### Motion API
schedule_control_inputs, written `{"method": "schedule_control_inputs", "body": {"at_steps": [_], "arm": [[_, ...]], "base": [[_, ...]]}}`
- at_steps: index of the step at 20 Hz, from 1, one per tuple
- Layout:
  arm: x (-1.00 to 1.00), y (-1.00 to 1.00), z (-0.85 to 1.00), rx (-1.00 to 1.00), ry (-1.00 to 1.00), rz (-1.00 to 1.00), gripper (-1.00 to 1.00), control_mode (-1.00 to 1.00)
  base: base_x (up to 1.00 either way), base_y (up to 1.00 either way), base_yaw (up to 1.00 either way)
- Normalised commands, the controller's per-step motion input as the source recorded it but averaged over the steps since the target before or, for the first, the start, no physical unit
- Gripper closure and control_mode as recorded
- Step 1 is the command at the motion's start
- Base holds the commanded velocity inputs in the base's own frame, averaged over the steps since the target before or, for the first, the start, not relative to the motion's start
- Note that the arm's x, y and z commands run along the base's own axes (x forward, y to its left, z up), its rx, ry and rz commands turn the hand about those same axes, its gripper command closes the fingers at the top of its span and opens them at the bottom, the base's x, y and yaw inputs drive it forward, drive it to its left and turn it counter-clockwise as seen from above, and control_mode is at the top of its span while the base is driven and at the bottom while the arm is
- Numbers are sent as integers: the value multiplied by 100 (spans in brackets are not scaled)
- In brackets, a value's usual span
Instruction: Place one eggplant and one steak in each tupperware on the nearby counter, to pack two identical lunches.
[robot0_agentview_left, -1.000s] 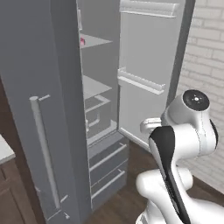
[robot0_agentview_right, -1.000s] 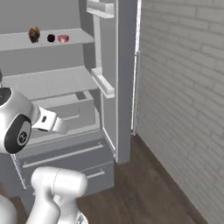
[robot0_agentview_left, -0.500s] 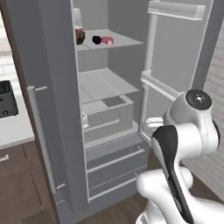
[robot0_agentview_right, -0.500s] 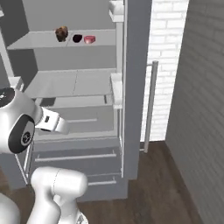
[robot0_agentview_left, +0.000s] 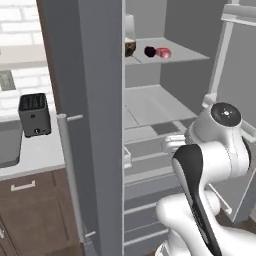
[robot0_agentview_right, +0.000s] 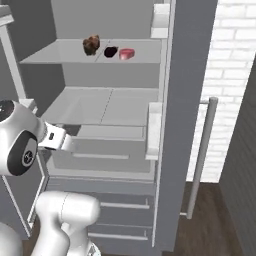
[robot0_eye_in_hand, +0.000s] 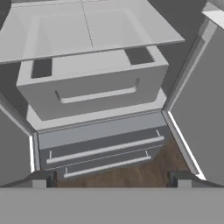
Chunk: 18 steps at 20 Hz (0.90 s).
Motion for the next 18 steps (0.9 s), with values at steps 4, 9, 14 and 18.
{"method": "schedule_control_inputs", "body": {"at_steps": [4,9,14,18], "arm": [[0,0,0,0,0,0,-100,100],[0,0,0,0,0,0,-100,100],[0,0,0,0,0,0,-100,100],[4,0,75,0,-19,3,-100,-100]], "base": [[73,-33,9],[59,-14,2],[84,0,0],[11,0,0]]}}
